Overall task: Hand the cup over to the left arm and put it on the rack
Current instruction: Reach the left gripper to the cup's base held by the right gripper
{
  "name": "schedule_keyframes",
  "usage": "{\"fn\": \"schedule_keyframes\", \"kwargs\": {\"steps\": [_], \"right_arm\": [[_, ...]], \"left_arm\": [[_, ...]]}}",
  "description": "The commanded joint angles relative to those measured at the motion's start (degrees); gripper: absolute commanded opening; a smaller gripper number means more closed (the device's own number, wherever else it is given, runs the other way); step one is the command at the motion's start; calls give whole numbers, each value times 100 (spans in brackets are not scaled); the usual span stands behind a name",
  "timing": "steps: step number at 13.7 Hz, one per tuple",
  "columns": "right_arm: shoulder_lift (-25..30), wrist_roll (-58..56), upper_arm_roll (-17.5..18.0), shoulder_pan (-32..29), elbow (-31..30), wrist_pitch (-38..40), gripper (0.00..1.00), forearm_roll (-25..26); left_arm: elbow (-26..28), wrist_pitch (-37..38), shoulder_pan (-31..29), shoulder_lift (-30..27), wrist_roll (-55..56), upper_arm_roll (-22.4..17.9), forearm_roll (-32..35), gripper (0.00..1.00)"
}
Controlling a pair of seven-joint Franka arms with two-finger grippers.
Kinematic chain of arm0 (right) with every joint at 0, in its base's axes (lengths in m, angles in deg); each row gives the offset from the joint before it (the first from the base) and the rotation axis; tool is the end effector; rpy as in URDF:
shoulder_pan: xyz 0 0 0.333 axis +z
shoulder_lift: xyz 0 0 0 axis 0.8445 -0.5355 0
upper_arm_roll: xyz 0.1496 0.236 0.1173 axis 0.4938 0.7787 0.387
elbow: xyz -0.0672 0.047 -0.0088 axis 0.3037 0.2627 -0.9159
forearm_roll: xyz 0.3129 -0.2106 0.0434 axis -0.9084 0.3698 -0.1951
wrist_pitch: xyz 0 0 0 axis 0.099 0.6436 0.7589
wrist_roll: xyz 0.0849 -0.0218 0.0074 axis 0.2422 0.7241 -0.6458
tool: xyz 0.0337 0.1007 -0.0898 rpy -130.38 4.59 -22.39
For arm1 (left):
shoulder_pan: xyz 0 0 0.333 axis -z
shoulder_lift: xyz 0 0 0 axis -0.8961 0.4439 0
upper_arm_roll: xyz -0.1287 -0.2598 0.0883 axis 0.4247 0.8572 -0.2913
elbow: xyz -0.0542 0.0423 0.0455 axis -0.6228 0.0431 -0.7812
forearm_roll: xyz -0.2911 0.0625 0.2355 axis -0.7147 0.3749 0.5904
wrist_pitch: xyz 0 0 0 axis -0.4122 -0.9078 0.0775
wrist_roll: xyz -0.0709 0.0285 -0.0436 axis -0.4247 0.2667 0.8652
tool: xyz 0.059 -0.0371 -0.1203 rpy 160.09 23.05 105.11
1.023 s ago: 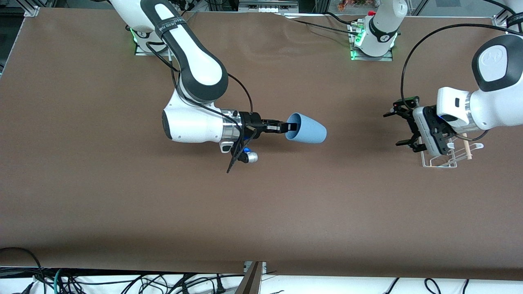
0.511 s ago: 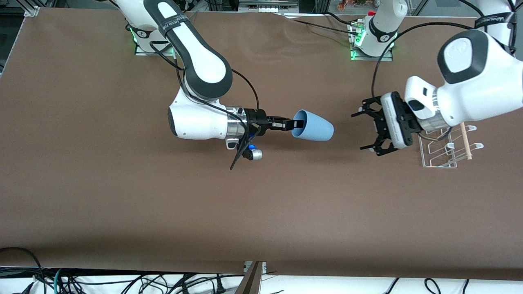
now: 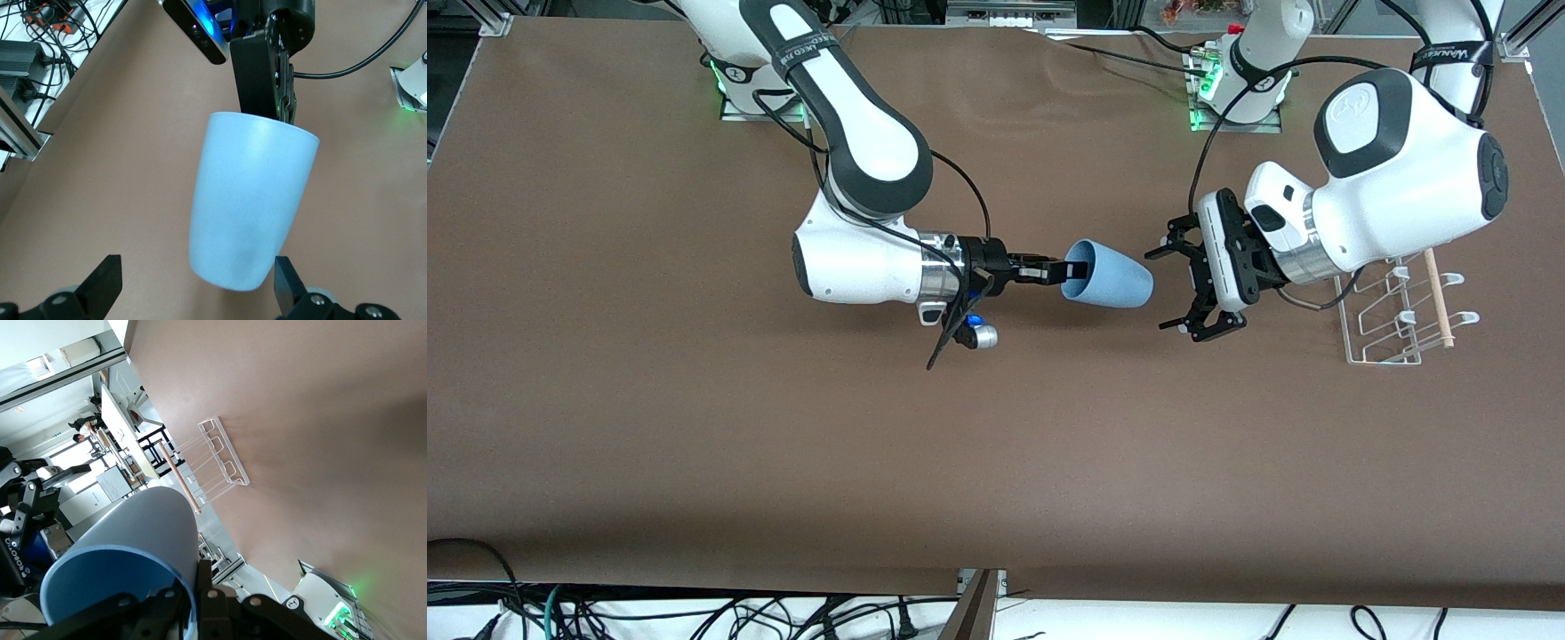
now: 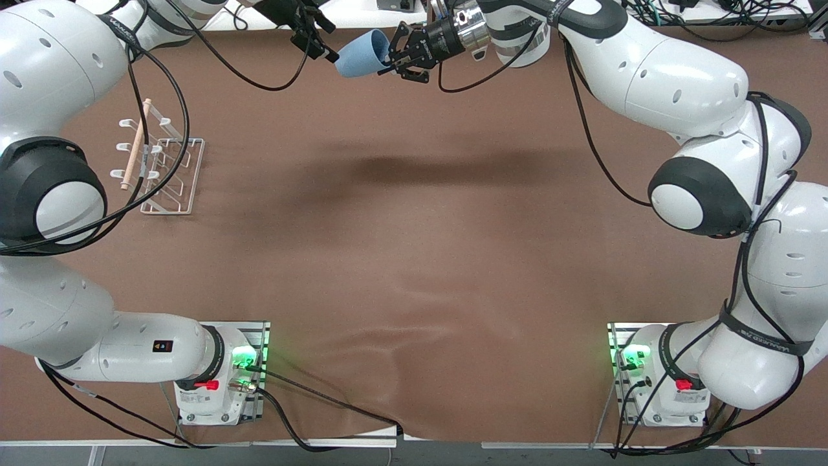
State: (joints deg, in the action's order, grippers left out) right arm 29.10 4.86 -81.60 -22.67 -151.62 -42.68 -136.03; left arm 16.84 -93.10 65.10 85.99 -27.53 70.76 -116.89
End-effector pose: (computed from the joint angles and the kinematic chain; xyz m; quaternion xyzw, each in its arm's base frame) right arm 0.5686 0.5010 0.3754 -0.8188 0.1554 0.1928 0.5180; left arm 0.5906 -0.2255 0.4491 0.7428 -0.5904 0.1954 0.2480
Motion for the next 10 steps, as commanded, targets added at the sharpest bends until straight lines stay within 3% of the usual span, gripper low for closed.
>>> {"fn": "schedule_keyframes", "kwargs": {"steps": [1, 10], "right_arm": [[-98, 54, 1, 29, 189, -47, 0, -123], [-98, 54, 1, 29, 189, -47, 0, -123]], "left_arm": [[186, -61, 145, -61, -200, 16, 60, 100], [486, -464, 180, -53, -350, 218, 60, 100]]}}
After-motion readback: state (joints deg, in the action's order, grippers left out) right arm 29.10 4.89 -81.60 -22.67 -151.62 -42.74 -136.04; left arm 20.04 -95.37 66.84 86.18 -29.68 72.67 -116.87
